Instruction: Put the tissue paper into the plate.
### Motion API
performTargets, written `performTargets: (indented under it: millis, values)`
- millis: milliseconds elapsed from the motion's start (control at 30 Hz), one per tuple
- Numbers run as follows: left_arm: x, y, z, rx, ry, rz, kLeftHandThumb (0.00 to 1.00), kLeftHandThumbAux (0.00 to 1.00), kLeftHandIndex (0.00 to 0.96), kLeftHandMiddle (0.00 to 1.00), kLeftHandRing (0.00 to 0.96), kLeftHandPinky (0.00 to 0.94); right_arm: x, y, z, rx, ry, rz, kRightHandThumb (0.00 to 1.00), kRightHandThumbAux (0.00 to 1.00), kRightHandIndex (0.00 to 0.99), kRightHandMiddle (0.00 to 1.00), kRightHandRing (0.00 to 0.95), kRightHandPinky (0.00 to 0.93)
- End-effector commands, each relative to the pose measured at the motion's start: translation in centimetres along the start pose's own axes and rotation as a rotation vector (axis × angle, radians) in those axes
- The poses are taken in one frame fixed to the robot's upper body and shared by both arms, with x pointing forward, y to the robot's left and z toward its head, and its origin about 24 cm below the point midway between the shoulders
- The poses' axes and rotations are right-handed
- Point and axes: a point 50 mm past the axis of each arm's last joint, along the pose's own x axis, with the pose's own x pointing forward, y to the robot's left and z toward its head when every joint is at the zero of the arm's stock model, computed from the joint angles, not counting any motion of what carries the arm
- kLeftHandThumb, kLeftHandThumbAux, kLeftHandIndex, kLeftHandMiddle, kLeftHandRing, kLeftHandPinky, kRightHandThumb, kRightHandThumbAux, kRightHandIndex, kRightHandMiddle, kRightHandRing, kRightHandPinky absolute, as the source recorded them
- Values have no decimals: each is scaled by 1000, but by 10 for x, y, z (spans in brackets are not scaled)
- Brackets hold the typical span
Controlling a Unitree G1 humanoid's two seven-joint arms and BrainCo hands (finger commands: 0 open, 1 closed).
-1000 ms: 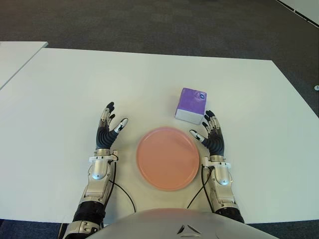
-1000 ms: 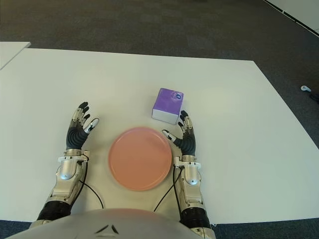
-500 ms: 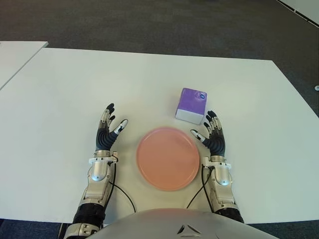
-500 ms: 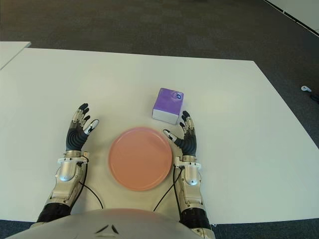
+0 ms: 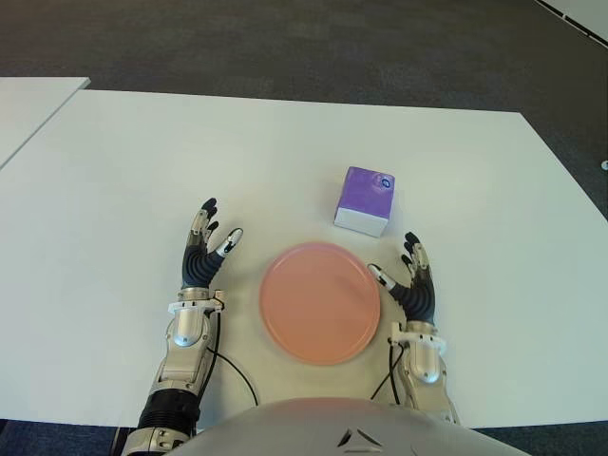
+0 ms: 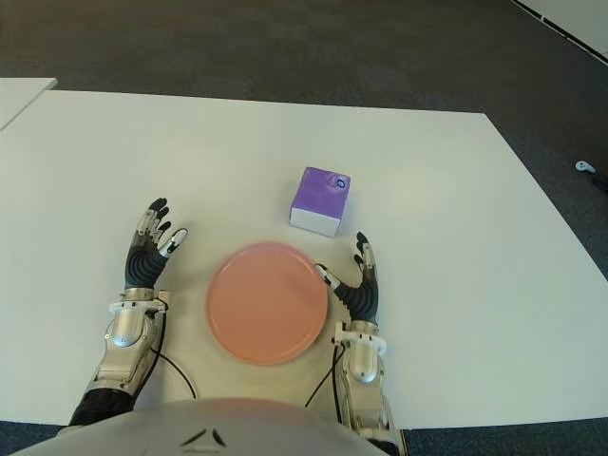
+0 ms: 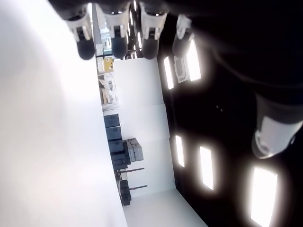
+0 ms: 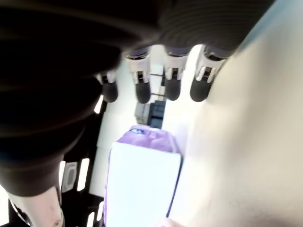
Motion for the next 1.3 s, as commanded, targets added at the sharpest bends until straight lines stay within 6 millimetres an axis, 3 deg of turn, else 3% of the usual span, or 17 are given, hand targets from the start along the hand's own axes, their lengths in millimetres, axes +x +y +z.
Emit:
performTargets:
  millis: [33,133,367,467,567,633,700,1000,1100,1300]
  values:
    - [-8,-1,-14,6,78,-6,0,518,0,0,0,0,5,-3,14,-27,-12,-76,124,687,0,0,0,0]
    - [-7,-2,-15,5,78,-7,0,518,0,0,0,0,20,-15,26,-66,-67,-133,139,679,0,0,0,0]
    - [-4,-5,-16,-2,72,-16,0,519,0,0,0,0,24,-16,26,-72,-62,-140,148,676,0,0,0,0]
    - [-3,-6,-16,1,70,-16,0,516,0,0,0,0,61,-36,70,-90,-268,-269,173,668,0,0,0,0]
    - [-3,-6,-16,3,69,-14,0,513,0,0,0,0,75,-44,87,-117,-342,-328,197,658,0,0,0,0]
    - [-3,-7,-16,3,67,-12,0,511,0,0,0,0,72,-50,132,-137,-449,-363,202,653,0,0,0,0]
    - [-3,-7,-16,2,66,-11,0,509,0,0,0,0,68,-59,151,-137,-502,-394,203,649,0,0,0,0]
    - [-2,-7,-15,-2,55,-13,0,502,0,0,0,0,68,-62,156,-143,-479,-399,205,644,0,0,0,0]
    - [-1,-7,-16,-1,58,-12,0,502,0,0,0,0,63,-62,198,-260,-562,-288,276,585,0,0,0,0]
    - [0,-6,-17,0,63,-11,0,506,0,0,0,0,60,-63,205,-283,-538,-268,321,548,0,0,0,0]
